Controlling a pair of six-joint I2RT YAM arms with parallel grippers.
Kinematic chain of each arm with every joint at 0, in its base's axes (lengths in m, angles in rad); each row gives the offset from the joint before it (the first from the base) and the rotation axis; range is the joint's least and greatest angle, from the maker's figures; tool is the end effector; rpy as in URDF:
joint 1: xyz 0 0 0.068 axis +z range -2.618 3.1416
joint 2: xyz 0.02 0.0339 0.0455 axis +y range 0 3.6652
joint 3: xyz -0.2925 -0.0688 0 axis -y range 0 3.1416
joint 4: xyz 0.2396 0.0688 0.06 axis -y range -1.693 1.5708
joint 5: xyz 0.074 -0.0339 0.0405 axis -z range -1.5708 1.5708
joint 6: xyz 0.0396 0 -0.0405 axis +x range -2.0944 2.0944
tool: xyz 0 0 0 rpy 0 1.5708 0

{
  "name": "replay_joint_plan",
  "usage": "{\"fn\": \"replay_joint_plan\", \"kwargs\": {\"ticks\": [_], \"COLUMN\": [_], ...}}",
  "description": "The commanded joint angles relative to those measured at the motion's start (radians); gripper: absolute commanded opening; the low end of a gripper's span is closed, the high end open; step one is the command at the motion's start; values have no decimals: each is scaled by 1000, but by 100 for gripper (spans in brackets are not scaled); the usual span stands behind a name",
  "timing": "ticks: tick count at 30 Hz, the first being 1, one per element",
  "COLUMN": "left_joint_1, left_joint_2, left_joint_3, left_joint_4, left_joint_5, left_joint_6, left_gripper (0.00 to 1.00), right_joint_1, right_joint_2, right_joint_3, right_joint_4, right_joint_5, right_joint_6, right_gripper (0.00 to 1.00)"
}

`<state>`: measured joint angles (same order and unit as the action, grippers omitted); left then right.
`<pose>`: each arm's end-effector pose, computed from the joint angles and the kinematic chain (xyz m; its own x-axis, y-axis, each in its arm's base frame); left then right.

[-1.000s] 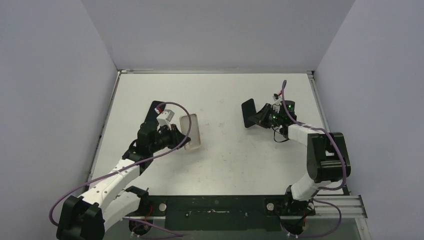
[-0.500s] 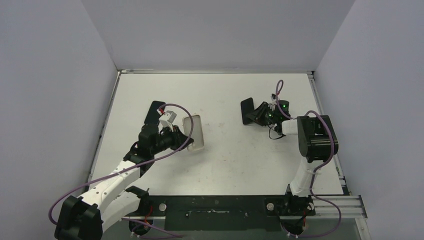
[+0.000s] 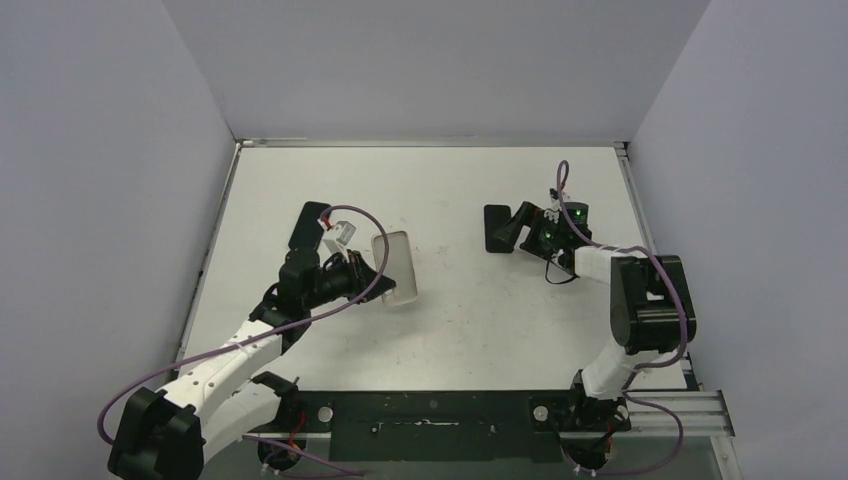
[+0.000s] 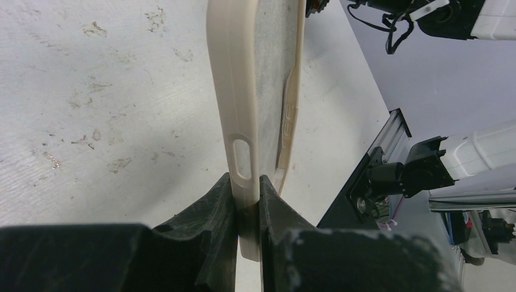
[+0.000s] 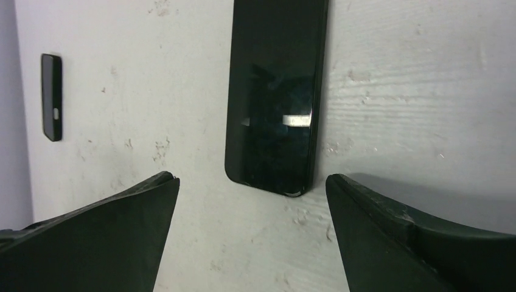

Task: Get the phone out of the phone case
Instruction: Place the phone at the center of the board, then place the phone case at the center of the board.

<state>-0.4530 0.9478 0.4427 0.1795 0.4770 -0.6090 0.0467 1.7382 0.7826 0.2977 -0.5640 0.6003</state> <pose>0.1642 -0.1002 0.2527 -0.6821 -0.2332 -0.6931 0.4752 0.5791 -0.6624 0.3397 0.0371 0.1752 -0.7650 0.4422 -0.4683 -0.0362 0.6964 0.7167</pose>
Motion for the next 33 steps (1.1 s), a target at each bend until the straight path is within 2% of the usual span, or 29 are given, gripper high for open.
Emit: {"fn": "replay_joint_plan", "kwargs": {"ticks": [1, 4, 8, 14, 19, 26, 33], "left_joint_1": [-8, -11, -21, -62, -121, -176, -190], "left_joint_2": [22, 51, 93, 151, 184, 218, 207], "left_joint_3": [42, 54, 64, 97, 120, 131, 119], "left_joint_4": [89, 98, 123, 132, 142, 182, 204], "left_joint_5": [45, 57, 74, 72, 36, 14, 6], "left_joint_6": [-60, -85, -111, -130, -141, -154, -163], "left_gripper": [0, 0, 0, 0, 0, 0, 0], "right_joint_1": [-2, 21, 79, 261, 414, 590, 632], "right_joint_2": [-166, -284, -425, -612, -672, -626, -590], "right_joint_3": [-45, -89, -134, -144, -104, -26, 4], "right_joint_4": [-133, -196, -243, -281, -289, -295, -326], "right_joint_5": [107, 153, 119, 121, 142, 168, 161], "right_joint_6": [-144, -170, -155, -64, -11, -25, -62], "right_gripper": [98, 100, 100, 100, 96, 82, 55]}}
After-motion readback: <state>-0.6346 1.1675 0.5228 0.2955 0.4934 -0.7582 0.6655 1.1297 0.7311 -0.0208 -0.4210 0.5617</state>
